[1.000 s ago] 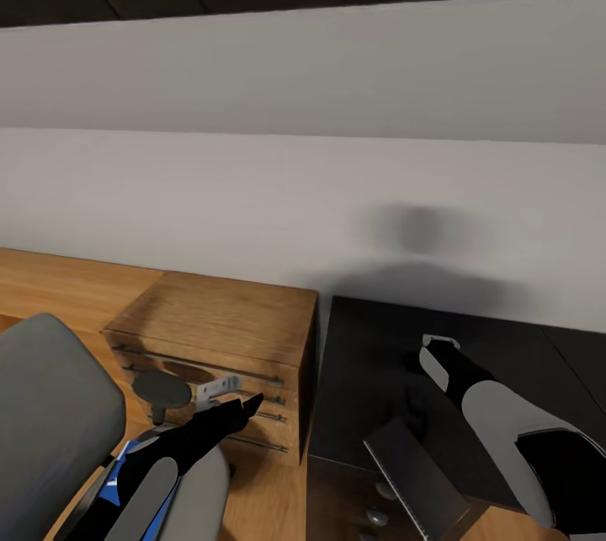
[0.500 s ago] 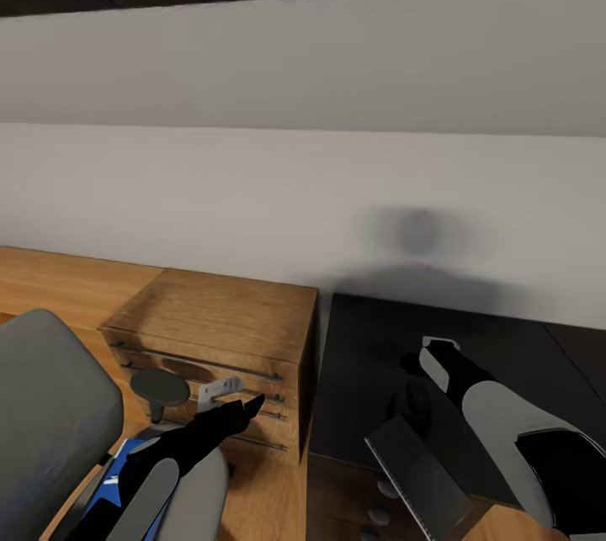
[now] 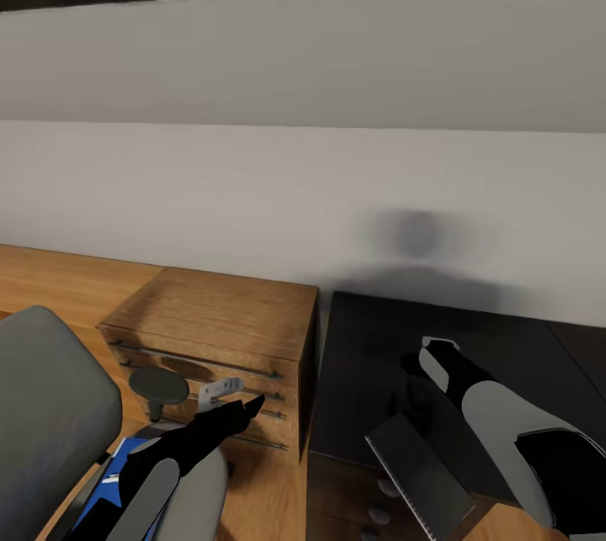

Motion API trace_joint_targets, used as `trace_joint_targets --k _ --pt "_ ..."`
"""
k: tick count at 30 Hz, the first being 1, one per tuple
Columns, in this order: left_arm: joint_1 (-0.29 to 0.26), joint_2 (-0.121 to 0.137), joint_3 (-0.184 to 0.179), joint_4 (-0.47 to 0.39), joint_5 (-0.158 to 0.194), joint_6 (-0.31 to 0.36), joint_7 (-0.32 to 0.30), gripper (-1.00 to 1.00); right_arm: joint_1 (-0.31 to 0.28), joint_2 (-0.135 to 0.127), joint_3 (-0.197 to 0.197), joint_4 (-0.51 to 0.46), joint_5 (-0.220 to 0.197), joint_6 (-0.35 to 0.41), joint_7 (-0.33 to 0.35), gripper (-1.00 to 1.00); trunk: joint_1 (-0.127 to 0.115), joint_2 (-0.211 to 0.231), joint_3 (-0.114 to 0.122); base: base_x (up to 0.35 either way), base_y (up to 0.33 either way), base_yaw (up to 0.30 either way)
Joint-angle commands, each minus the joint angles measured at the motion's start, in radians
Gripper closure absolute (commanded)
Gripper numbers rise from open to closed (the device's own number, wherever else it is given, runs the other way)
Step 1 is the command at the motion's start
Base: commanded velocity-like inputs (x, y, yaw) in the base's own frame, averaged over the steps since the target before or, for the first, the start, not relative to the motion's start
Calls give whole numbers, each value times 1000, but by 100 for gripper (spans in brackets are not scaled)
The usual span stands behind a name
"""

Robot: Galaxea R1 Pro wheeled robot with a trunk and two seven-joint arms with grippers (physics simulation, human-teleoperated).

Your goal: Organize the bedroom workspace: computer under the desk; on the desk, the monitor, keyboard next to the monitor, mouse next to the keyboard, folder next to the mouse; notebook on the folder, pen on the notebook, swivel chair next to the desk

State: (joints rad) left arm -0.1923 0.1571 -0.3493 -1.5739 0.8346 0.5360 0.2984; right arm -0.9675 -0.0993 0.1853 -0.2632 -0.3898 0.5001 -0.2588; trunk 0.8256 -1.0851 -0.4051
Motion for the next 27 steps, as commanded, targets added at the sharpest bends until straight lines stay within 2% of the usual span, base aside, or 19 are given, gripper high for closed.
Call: trace_joint_targets --k 1,12,27 --pt "-1 1 -2 -2 11 1 10 -100 0 -1 8 -2 -11 5 -7 -100 0 -1 -1 0 0 0" --pt "-1 1 -1 -2 11 1 10 -100 0 31 5 -3 -11 36 -4 -100 0 -1 -1 0 0 0" --pt "-1 1 -1 -2 11 1 10 -100 0 37 2 -4 -11 45 -3 -100 0 -1 -1 0 0 0"
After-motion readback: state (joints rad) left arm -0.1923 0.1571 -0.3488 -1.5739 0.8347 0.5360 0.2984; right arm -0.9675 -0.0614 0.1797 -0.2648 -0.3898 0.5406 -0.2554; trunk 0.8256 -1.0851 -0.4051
